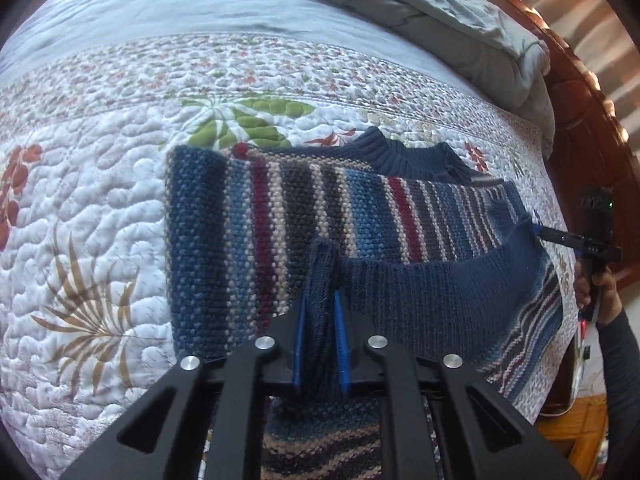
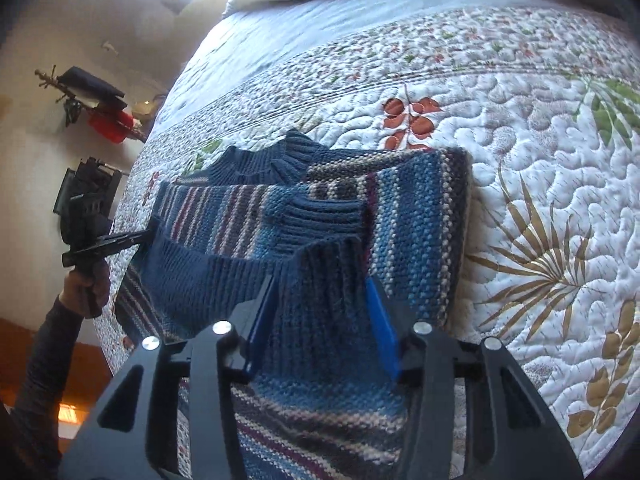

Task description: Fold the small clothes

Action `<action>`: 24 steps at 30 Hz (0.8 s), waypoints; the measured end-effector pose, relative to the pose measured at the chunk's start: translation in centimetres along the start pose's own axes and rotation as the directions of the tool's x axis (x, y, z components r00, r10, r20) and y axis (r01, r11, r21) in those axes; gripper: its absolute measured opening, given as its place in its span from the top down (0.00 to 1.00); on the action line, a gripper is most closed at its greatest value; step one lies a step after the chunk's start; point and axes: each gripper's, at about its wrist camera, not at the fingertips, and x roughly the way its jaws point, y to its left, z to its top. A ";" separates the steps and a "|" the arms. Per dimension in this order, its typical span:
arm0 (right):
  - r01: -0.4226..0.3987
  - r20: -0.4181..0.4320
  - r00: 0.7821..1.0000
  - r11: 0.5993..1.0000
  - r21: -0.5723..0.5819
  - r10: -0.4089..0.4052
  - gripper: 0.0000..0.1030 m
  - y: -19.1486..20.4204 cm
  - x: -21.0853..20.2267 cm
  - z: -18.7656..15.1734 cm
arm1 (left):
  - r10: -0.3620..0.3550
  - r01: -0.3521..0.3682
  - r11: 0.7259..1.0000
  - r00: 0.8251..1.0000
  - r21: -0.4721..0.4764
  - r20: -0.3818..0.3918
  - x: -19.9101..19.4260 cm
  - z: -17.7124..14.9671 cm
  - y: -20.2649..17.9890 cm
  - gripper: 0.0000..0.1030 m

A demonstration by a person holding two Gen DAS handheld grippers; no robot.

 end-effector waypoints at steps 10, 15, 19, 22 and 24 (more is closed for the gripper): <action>0.004 -0.026 1.000 1.000 -0.022 -0.005 0.67 0.4 1.2 0.5 | -0.073 0.073 0.997 0.997 -0.010 0.000 0.7 0.3 -0.4 0.66; 0.021 0.005 1.000 0.999 -0.033 -0.020 0.87 0.5 0.6 0.4 | -0.016 0.014 0.999 0.998 0.031 0.063 -0.2 -0.1 -1.0 0.92; 0.033 0.032 0.999 0.999 -0.034 -0.032 0.90 0.4 -0.2 0.0 | -0.021 0.017 0.999 0.991 0.034 0.134 -2.1 -0.4 -1.5 0.92; 0.035 0.082 0.996 0.999 -0.038 -0.031 0.91 1.0 -1.5 0.1 | -0.029 0.025 0.999 0.983 0.027 0.182 -3.6 -0.3 -1.6 0.92; 0.042 0.106 0.994 0.998 -0.043 -0.037 0.91 1.4 -2.3 0.5 | -0.038 0.033 0.999 0.977 0.027 0.208 -4.7 0.0 -1.7 0.92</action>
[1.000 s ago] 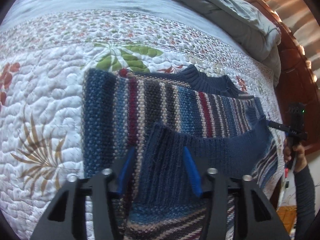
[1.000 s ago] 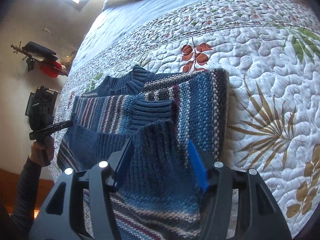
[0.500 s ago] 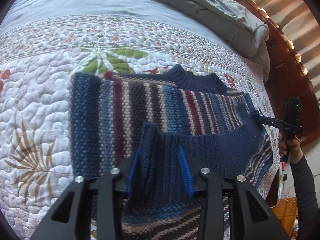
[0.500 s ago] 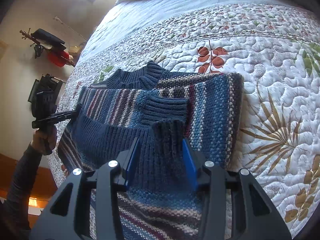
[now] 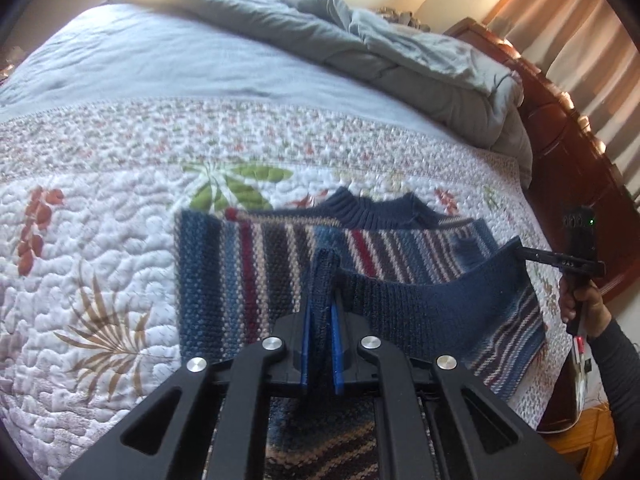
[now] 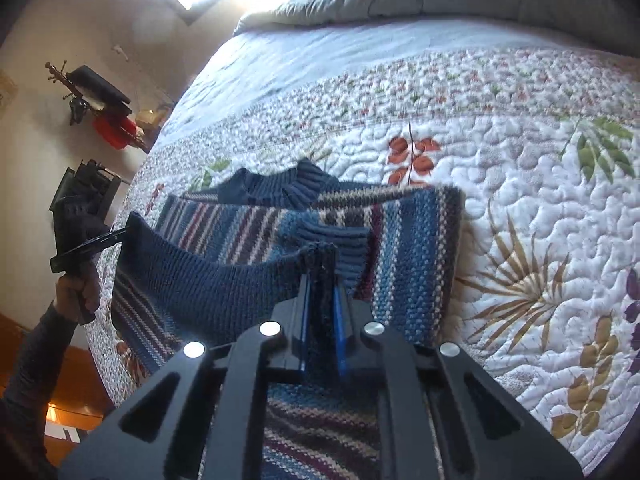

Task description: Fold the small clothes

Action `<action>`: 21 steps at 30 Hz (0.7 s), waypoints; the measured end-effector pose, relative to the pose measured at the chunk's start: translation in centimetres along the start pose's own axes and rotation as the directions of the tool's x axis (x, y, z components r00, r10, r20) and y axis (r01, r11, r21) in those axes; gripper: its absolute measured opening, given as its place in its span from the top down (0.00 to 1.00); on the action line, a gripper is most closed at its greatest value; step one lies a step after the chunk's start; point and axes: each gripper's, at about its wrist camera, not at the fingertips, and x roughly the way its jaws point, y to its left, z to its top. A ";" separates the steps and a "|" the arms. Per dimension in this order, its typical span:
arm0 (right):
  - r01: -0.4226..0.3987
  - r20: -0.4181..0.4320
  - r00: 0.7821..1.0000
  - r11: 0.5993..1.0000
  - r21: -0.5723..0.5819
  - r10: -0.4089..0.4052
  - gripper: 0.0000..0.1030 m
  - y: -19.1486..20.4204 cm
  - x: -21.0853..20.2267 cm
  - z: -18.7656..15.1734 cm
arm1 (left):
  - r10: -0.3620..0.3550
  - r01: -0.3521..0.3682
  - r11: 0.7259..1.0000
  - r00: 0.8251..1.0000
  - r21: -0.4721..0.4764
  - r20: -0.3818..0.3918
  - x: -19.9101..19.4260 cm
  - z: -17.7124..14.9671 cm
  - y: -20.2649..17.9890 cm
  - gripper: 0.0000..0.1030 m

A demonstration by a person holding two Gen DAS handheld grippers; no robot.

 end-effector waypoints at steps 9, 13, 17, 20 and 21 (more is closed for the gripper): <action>0.052 0.083 0.995 0.999 0.000 -0.052 0.91 1.3 -1.8 3.7 | 0.003 -0.004 1.000 0.997 0.013 0.081 -2.7 4.2 -0.5 0.92; 0.089 0.078 0.993 0.996 0.033 -0.091 0.91 0.8 -0.3 5.7 | 0.026 -0.025 1.000 0.996 -0.019 0.080 -1.2 6.4 0.3 0.92; 0.131 0.061 0.989 0.990 0.054 -0.134 0.91 0.1 1.5 7.5 | 0.075 -0.072 0.997 0.996 -0.039 0.058 1.1 8.6 1.3 0.92; 0.173 0.025 0.984 0.982 0.072 -0.175 0.92 -0.8 3.3 8.6 | 0.111 -0.110 0.993 0.994 -0.050 0.016 3.5 9.7 2.2 0.92; 0.182 0.016 0.983 0.980 0.075 -0.184 0.92 -1.0 3.9 8.8 | 0.127 -0.127 0.990 0.992 -0.055 -0.008 4.5 9.7 2.5 0.92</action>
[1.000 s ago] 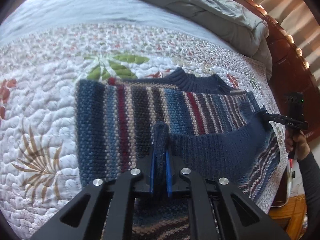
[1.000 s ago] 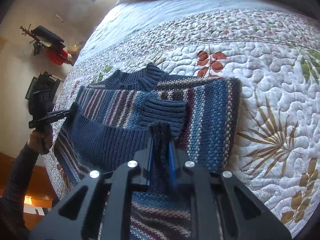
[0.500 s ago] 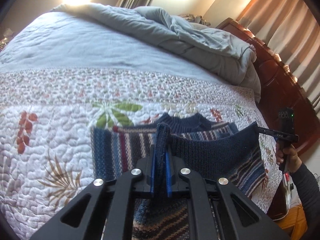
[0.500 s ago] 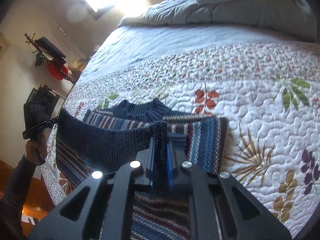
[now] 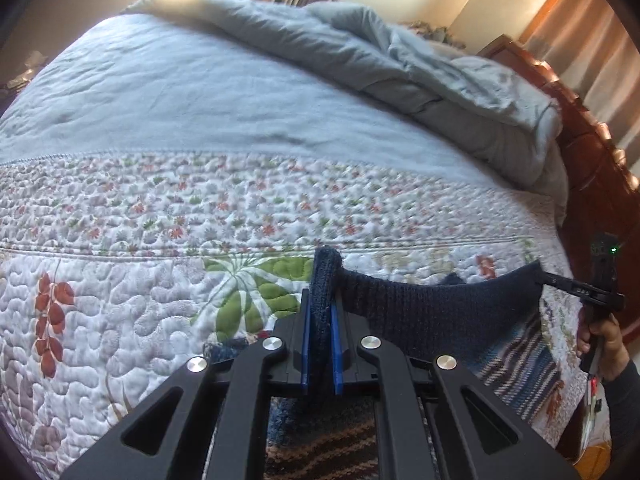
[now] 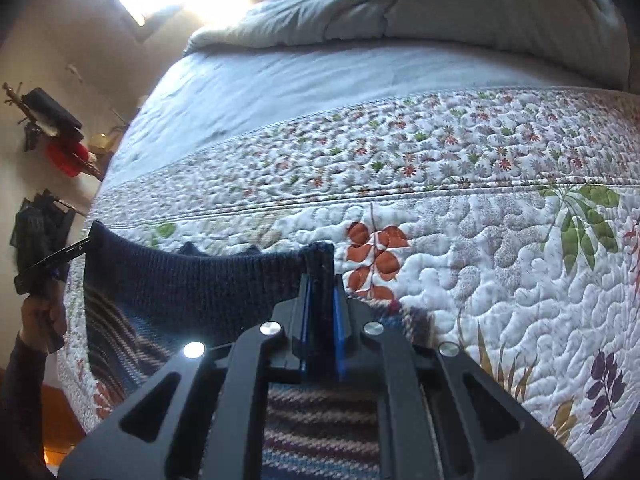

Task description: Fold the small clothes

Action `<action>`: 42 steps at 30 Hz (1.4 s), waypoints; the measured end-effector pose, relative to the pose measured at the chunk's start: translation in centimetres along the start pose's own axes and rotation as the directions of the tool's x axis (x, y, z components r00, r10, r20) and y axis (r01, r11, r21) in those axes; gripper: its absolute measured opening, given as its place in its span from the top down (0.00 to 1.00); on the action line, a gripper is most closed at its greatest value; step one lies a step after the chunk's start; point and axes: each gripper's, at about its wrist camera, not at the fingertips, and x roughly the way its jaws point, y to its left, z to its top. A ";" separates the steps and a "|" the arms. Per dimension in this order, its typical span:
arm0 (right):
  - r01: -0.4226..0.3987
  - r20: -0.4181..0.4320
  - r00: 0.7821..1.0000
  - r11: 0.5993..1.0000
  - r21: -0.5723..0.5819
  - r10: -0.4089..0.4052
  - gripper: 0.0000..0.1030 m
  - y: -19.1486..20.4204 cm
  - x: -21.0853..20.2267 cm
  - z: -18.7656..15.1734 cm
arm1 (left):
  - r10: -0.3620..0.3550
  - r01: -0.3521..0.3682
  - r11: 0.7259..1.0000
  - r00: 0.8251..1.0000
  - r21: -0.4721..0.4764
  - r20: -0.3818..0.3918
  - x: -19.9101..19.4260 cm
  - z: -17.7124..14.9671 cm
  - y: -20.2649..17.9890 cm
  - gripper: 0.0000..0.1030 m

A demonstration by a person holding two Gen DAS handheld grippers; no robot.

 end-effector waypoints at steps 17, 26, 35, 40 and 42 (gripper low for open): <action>0.057 0.020 0.998 0.998 0.033 -0.058 0.92 -0.8 3.7 1.7 | 0.030 -0.031 0.999 0.999 -0.034 -0.025 3.5 0.4 2.0 0.92; 0.083 -0.010 0.996 0.995 0.056 -0.083 0.92 -2.2 5.7 2.0 | 0.053 -0.058 0.997 0.995 -0.052 -0.086 7.1 0.1 2.9 0.92; 0.122 -0.067 0.991 0.988 0.091 -0.116 0.88 -3.0 8.6 1.3 | 0.099 -0.108 0.993 0.984 -0.054 -0.149 8.8 -0.6 3.4 0.90; 0.171 -0.008 0.985 0.975 0.142 -0.172 0.63 -3.5 6.0 1.3 | 0.088 -0.096 0.989 0.993 -0.114 -0.076 5.1 0.1 3.4 0.55; 0.141 0.019 0.989 0.980 0.142 -0.145 0.63 -3.4 4.2 1.1 | 0.077 -0.075 0.993 0.997 -0.095 0.013 1.7 -0.4 2.8 0.53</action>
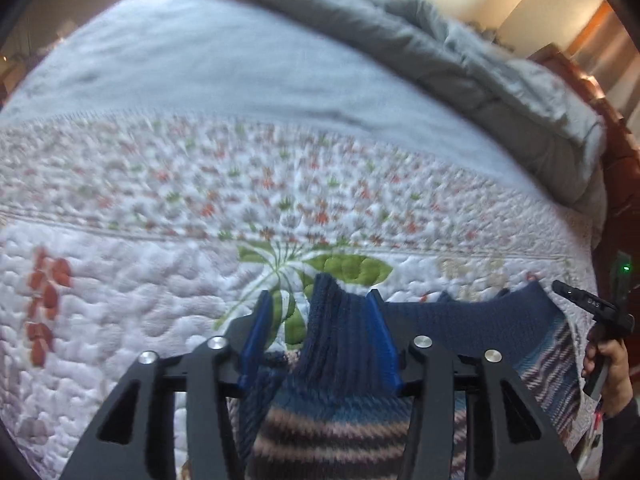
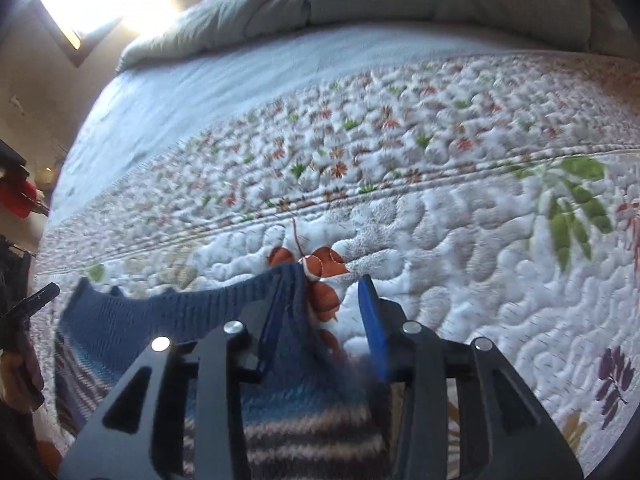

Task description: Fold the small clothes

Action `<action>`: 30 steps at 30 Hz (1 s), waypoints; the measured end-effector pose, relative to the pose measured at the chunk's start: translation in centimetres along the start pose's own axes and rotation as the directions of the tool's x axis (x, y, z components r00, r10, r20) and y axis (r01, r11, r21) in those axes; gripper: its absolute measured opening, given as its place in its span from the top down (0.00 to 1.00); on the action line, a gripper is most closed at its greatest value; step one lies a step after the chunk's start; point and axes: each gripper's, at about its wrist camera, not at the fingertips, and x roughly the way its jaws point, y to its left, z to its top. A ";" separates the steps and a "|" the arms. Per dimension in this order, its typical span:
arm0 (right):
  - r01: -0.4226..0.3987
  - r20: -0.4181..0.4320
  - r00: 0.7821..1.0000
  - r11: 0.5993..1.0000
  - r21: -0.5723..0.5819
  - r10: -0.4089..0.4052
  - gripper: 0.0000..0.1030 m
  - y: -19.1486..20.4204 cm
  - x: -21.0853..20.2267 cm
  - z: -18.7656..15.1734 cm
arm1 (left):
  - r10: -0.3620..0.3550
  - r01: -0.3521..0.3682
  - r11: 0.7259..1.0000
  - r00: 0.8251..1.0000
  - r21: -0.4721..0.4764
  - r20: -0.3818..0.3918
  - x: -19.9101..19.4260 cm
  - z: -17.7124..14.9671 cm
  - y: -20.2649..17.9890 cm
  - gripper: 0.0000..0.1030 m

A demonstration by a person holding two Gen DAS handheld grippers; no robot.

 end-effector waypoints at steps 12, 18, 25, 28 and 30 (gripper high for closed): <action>-0.119 -0.041 0.992 0.992 0.037 0.121 0.94 -1.5 -0.5 -6.0 | -0.163 0.158 0.984 0.985 -0.083 -0.055 0.3 -8.4 2.6 0.66; -0.246 0.023 0.969 0.968 0.055 0.245 0.78 -1.9 -6.2 -8.2 | -0.258 0.260 0.960 0.966 -0.107 0.030 -4.8 -9.8 2.2 0.62; -0.268 0.028 0.963 0.963 0.028 0.267 0.80 -2.7 -8.4 -17.1 | -0.229 0.230 0.973 0.973 -0.008 0.010 -7.7 -17.0 0.5 0.59; -0.254 0.031 0.967 0.963 0.085 0.253 0.98 -5.2 -7.0 -18.4 | -0.198 0.197 0.979 0.980 -0.048 -0.011 -5.6 -18.1 1.9 0.67; -0.248 0.033 0.969 0.963 0.104 0.246 1.00 -6.2 -6.4 -18.4 | -0.203 0.202 0.977 0.979 -0.073 -0.004 -5.2 -18.2 2.7 0.71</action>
